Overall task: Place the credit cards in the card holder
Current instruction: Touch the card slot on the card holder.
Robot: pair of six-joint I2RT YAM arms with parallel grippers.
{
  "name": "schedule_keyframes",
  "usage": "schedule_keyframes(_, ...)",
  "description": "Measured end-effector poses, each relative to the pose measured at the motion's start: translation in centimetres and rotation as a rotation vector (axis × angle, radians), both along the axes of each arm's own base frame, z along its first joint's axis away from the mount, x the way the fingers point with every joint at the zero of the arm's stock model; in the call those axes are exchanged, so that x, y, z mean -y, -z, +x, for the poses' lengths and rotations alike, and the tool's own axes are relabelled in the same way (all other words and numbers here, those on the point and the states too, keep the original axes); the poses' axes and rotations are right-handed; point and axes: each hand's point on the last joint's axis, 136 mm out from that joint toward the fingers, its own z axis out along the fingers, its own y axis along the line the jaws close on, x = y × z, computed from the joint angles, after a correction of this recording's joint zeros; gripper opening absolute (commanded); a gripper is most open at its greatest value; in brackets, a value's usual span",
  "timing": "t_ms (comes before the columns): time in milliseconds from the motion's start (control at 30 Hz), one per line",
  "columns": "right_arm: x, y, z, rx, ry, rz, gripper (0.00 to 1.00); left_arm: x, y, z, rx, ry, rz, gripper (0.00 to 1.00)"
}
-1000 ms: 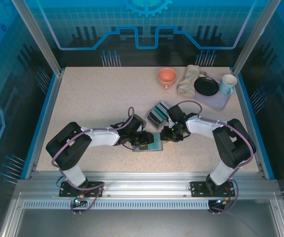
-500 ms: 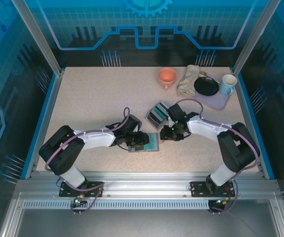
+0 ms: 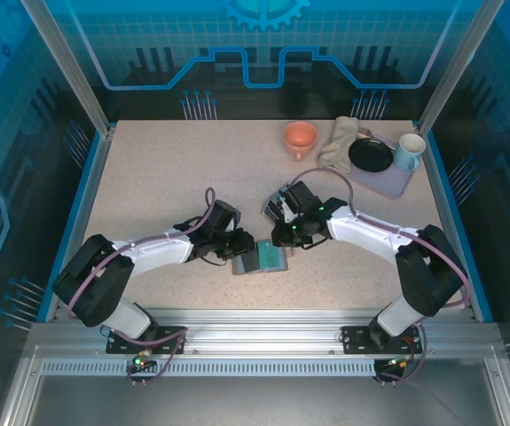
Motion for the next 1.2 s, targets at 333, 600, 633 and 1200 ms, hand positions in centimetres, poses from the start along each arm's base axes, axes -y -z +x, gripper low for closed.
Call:
schedule_keyframes(333,-1.6,5.0,-1.0,-0.113,-0.035,-0.066,0.1,0.3,3.2,-0.9,-0.106,0.027,0.026,0.11)
schedule_keyframes(600,-0.6,6.0,-0.8,-0.101,-0.051,-0.133,0.1,-0.2,3.2,-1.0,-0.097,0.051,0.076,0.11)
schedule_keyframes(633,-0.6,6.0,-0.8,-0.096,-0.055,-0.138,0.1,-0.6,3.2,-1.0,-0.094,0.053,0.094,0.12)
schedule_keyframes(1200,-1.5,3.9,0.1,-0.042,-0.079,-0.146,0.14,-3.6,1.9,-1.2,-0.071,0.061,0.201,0.24)
